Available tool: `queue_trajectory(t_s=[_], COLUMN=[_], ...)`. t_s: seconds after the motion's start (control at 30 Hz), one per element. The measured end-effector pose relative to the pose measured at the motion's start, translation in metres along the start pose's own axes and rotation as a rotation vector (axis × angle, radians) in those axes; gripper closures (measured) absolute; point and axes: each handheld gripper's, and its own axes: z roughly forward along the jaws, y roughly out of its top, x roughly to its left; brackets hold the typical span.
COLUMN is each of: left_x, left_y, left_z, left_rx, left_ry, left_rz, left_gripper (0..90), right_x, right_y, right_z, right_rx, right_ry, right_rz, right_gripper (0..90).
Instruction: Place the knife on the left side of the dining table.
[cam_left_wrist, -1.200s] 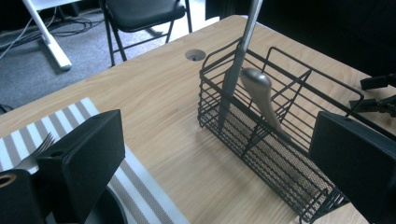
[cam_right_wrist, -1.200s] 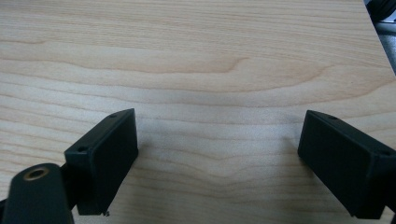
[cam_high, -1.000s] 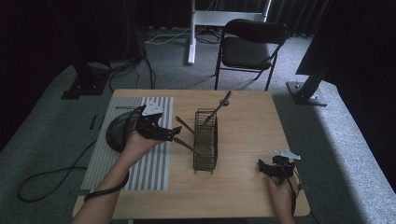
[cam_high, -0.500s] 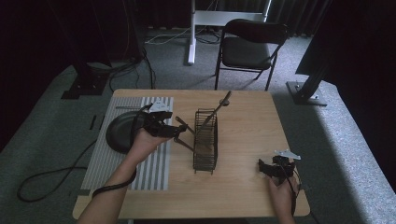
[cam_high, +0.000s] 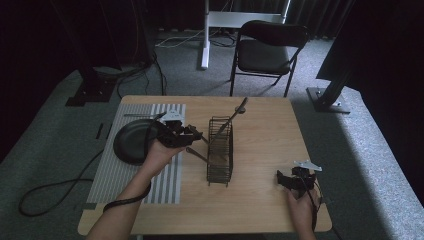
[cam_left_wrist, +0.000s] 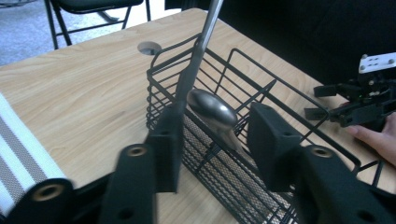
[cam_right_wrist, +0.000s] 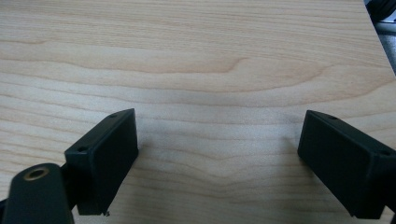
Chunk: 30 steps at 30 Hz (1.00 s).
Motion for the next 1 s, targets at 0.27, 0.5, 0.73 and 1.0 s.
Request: queue_trajectory(t_s=[0.27,0.5,0.73,1.0], left_x=[0.001,0.004,-0.001,-0.008], left_y=[-0.002,-0.004,-0.005,-0.002], left_z=[0.001,-0.002,-0.003,-0.003], left_rx=[0.002,-0.014,-0.026,-0.032], left_ry=[-0.032,-0.107,-0.117,-0.100], left_rz=[0.000,-0.041,-0.022,-0.016], left_gripper=[73.1,76.8,78.2,78.5], right_x=[0.000,0.000,0.000,0.000], right_y=[0.000,0.000,0.000,0.000], right_z=[0.000,0.000,0.000,0.000], right_rx=[0.000,0.000,0.000,-0.002], right_ry=[0.000,0.000,-0.001,-0.001], right_rz=[0.000,0.000,-0.001,-0.001], right_gripper=[11.2,11.2,11.2,11.2])
